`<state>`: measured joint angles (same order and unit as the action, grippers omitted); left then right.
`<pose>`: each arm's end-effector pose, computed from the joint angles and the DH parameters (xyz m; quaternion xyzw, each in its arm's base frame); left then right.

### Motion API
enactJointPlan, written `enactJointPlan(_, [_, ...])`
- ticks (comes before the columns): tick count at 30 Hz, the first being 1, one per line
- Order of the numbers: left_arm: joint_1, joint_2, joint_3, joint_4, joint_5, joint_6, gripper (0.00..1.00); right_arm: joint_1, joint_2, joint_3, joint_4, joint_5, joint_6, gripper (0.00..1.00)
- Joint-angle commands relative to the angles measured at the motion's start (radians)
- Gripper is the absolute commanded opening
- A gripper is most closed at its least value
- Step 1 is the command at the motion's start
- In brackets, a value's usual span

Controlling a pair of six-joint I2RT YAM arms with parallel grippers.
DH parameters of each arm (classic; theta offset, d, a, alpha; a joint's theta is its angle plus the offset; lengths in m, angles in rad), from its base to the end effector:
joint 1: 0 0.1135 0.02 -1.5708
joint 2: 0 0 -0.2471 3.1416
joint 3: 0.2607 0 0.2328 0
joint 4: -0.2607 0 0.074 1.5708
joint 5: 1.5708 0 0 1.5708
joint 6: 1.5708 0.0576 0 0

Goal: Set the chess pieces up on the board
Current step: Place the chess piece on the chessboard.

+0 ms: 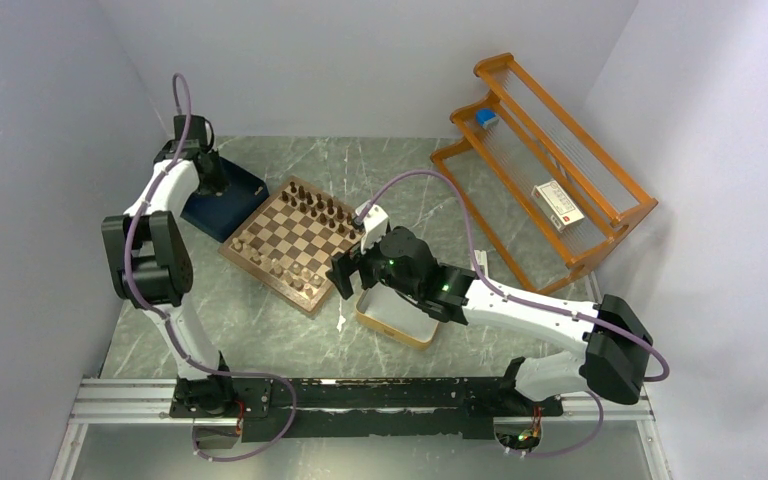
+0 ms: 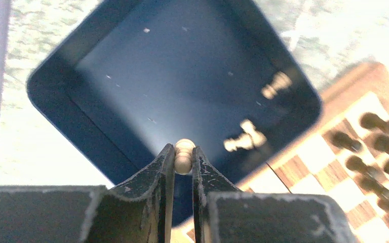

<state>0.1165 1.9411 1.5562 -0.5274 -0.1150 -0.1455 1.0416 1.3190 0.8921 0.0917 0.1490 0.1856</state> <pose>0.4171 0.0555 0.2112 -0.1418 0.9342 0.0497 0.3236 0.1647 0.2647 0.2712 -0.2982 0.7575 0.2830 0.5072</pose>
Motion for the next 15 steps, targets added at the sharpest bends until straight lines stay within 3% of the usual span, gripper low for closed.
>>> enactJointPlan(1, [-0.065,-0.116,-0.059,-0.009,0.062,-0.026,0.13,-0.002,-0.038,0.009,-0.001,-0.02,0.018,1.0])
enactJointPlan(15, [-0.295,-0.33,-0.28,0.063,0.025,-0.074,0.14,-0.003,-0.09,-0.01,0.024,-0.053,0.013,1.0])
